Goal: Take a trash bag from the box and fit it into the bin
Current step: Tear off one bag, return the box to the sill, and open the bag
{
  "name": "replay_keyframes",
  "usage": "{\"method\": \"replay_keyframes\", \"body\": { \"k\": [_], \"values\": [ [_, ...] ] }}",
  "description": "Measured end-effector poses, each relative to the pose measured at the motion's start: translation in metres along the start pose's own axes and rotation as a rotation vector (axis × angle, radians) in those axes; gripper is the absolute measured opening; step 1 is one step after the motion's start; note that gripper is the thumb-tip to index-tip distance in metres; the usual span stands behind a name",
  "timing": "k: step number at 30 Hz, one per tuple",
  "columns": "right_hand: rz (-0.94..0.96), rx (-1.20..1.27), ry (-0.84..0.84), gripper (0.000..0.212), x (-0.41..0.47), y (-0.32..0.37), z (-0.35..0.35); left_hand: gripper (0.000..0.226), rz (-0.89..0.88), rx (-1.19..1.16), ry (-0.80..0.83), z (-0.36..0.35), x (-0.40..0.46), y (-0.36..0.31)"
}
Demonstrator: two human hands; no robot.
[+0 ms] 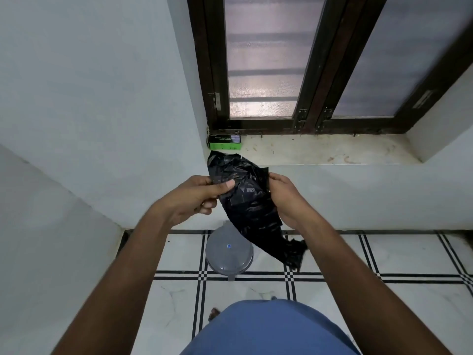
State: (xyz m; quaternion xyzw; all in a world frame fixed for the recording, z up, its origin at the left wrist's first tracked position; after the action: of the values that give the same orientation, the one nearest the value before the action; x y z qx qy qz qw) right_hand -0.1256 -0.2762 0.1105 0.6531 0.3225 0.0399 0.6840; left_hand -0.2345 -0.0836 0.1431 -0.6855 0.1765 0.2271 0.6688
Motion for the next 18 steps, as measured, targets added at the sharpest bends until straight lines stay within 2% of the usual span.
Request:
{"method": "replay_keyframes", "body": {
  "k": [3, 5, 7, 9, 10, 11, 12, 14, 16, 18],
  "values": [
    [-0.021, 0.165, 0.018, 0.035, 0.0, -0.005, -0.004, 0.047, 0.06, 0.192, 0.088, -0.009, -0.002, 0.004],
    [-0.004, 0.319, 0.032, 0.042, -0.001, -0.001, -0.009, 0.038, 0.041, 0.276, 0.078, -0.018, 0.002, 0.008],
    [0.004, 0.355, 0.05, 0.046, -0.005, 0.005, -0.012, 0.024, -0.034, 0.045, -0.028, -0.021, 0.01, 0.008],
    [-0.06, 0.224, 0.19, 0.075, -0.015, 0.006, -0.015, 0.016, -0.081, -0.308, -0.173, -0.016, 0.018, 0.008],
    [-0.091, 0.107, 0.3, 0.083, -0.02, 0.004, -0.017, 0.013, -0.096, -0.408, -0.252, -0.011, 0.021, 0.008],
    [-0.096, -0.019, 0.423, 0.079, -0.027, 0.0, -0.02, 0.01, -0.105, -0.479, -0.32, -0.006, 0.023, 0.008],
    [-0.076, -0.153, 0.53, 0.066, -0.033, -0.006, -0.021, 0.008, -0.115, -0.545, -0.373, -0.001, 0.026, 0.01],
    [-0.025, -0.278, 0.571, 0.046, -0.036, -0.014, -0.02, 0.007, -0.117, -0.649, -0.433, 0.011, 0.031, 0.015],
    [-0.037, -0.074, 0.463, 0.034, -0.034, -0.019, -0.016, 0.008, -0.078, -0.7, -0.467, 0.021, 0.033, 0.021],
    [-0.034, 0.149, 0.386, 0.032, -0.032, -0.02, -0.011, 0.008, -0.031, -0.765, -0.537, 0.033, 0.034, 0.032]
  ]
}}
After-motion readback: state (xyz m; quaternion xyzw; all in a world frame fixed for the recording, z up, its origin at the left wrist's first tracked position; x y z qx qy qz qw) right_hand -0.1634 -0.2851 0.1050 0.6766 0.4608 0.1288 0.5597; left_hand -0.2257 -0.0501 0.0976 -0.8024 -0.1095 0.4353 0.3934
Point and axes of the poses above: each hand's wrist, its own x-axis towards the middle knuckle, its own z-axis out of the back of the hand, y = z × x, the point moved 4 cm from there along x, towards the middle knuckle, and after that the axes turned 6 degrees about z, right-handed, at the moved point
